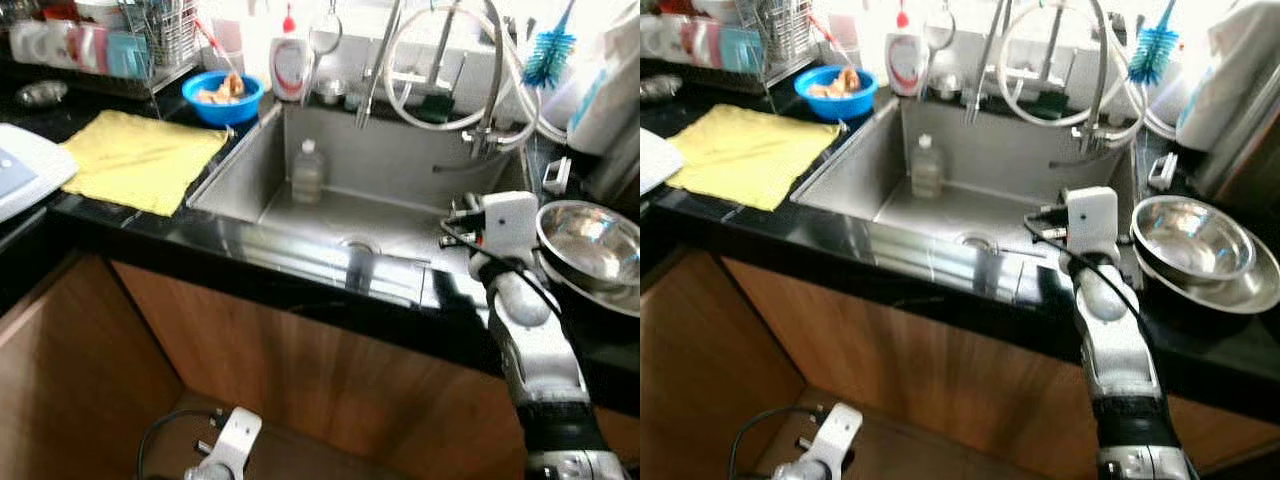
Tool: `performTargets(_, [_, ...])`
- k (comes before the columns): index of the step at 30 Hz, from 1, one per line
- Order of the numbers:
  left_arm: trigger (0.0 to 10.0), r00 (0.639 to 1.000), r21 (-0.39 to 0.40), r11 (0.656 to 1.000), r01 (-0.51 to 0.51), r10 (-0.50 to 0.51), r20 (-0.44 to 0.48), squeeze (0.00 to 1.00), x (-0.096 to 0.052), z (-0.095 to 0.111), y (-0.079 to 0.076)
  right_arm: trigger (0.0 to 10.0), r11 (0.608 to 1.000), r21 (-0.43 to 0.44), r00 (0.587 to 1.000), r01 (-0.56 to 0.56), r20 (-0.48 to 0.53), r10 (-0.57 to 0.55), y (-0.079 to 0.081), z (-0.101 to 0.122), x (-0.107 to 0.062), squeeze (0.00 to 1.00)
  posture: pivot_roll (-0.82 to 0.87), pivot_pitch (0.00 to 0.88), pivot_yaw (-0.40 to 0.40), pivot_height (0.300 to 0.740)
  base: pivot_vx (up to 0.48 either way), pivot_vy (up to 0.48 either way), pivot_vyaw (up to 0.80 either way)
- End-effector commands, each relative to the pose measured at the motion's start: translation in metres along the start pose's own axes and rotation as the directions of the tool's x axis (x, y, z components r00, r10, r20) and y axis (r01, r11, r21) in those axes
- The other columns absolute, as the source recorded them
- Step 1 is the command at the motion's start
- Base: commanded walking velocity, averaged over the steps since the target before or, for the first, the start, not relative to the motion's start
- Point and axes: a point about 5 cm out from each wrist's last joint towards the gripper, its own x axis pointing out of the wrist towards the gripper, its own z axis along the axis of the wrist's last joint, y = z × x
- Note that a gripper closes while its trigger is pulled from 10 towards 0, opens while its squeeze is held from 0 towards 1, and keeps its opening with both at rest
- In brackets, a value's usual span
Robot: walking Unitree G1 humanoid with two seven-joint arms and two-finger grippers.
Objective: Kitchen organization
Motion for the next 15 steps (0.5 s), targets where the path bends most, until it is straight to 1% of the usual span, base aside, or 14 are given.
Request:
performTargets(1, [10.0, 1.000, 0.006, 1.000, 0.002, -0.002, -0.007, 0.00, 0.000, -0.003, -0.002, 10.0, 1.000, 0.025, 1.000, -0.007, -0.028, 0.008, -0.001, -0.003, 0.004, 0.00, 0.03, 0.000, -0.049, 0.740, 0.000, 0.000, 0.00])
performTargets(2, [10.0, 1.000, 0.005, 1.000, 0.002, -0.001, -0.007, 0.00, 0.000, -0.003, -0.002, 10.0, 0.999, 0.035, 0.999, -0.008, -0.033, 0.009, -0.001, -0.004, 0.005, 0.00, 0.03, 0.000, -0.049, 0.740, 0.000, 0.000, 0.00])
performTargets(5, [10.0, 1.000, 0.001, 1.000, 0.001, -0.001, -0.006, 0.00, 0.000, -0.003, -0.003, 10.0, 0.993, 0.115, 0.998, -0.022, -0.062, 0.029, 0.002, -0.006, 0.012, 0.00, 0.04, 0.000, -0.053, 0.740, 0.000, 0.000, 0.00])
performTargets(8, [10.0, 1.000, 0.001, 1.000, 0.001, -0.001, -0.006, 0.00, 0.000, -0.003, -0.003, 10.0, 0.990, 0.136, 0.996, -0.021, -0.083, 0.033, 0.002, -0.008, 0.014, 0.00, 0.04, 0.000, -0.052, 0.740, 0.000, 0.000, 0.00])
performTargets(9, [10.0, 1.000, 0.001, 1.000, 0.001, -0.001, -0.007, 0.00, 0.000, -0.003, -0.003, 10.0, 0.991, 0.130, 0.993, -0.014, -0.111, 0.028, 0.001, -0.011, 0.016, 0.00, 0.04, 0.000, -0.053, 0.740, 0.000, 0.000, 0.00])
performTargets(12, [10.0, 1.000, 0.000, 1.000, 0.001, -0.001, -0.007, 0.00, 0.000, -0.003, -0.003, 10.0, 0.991, 0.136, 0.990, -0.013, -0.137, 0.032, 0.001, -0.015, 0.017, 0.00, 0.04, 0.000, -0.054, 0.740, 0.000, 0.000, 0.00])
performTargets(15, [10.0, 1.000, -0.002, 1.000, 0.002, -0.002, -0.006, 0.00, 0.000, -0.003, -0.004, 10.0, 0.986, 0.168, 0.984, 0.000, -0.177, 0.030, 0.001, -0.020, 0.018, 0.00, 0.04, 0.000, -0.055, 0.740, 0.000, 0.000, 0.00])
